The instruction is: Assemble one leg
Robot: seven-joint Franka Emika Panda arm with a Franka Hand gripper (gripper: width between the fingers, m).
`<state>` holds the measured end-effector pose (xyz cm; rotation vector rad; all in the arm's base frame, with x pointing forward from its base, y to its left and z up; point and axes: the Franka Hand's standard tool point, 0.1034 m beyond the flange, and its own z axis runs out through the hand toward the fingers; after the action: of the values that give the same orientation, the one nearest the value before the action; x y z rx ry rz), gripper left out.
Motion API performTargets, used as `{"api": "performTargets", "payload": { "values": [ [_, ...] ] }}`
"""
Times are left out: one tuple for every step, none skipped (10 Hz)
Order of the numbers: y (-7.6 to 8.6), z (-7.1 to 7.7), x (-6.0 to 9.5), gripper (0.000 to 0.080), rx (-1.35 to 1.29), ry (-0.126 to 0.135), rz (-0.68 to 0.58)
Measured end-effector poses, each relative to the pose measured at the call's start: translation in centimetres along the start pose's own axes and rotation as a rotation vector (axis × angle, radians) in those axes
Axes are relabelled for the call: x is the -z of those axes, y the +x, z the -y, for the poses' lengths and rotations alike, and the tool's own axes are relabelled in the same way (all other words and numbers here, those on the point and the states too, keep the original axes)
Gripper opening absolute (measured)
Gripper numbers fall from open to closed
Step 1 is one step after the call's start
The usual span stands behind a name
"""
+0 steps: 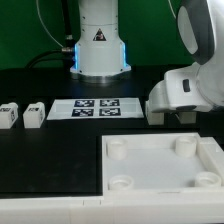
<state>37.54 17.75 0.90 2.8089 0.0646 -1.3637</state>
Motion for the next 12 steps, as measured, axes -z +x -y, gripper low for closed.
{"api": "performTargets", "payload": {
  "values": [
    [-0.01, 0.19, -0.22, 0.0649, -0.001, -0.004, 0.004],
    [0.00, 0.17, -0.21, 0.0649, 0.002, -0.004, 0.004],
    [0.01, 0.16, -0.22, 0.0533, 0.002, -0.003, 0.004],
    [0.01, 0.16, -0.22, 0.0380, 0.002, -0.003, 0.004],
    [0.00, 0.17, -0.22, 0.0380, 0.002, -0.003, 0.004],
    [0.00, 0.17, -0.22, 0.0291, 0.002, -0.003, 0.004],
    [0.00, 0.17, -0.22, 0.0291, 0.002, -0.003, 0.004],
    [0.00, 0.17, -0.22, 0.0291, 0.002, -0.003, 0.004],
    [0.00, 0.17, -0.22, 0.0291, 0.002, -0.003, 0.004],
    [0.00, 0.17, -0.22, 0.0291, 0.002, -0.003, 0.004],
    [0.00, 0.17, -0.22, 0.0291, 0.002, -0.003, 0.004],
    [0.00, 0.13, -0.16, 0.0291, 0.001, -0.003, 0.005]
  ]
}}
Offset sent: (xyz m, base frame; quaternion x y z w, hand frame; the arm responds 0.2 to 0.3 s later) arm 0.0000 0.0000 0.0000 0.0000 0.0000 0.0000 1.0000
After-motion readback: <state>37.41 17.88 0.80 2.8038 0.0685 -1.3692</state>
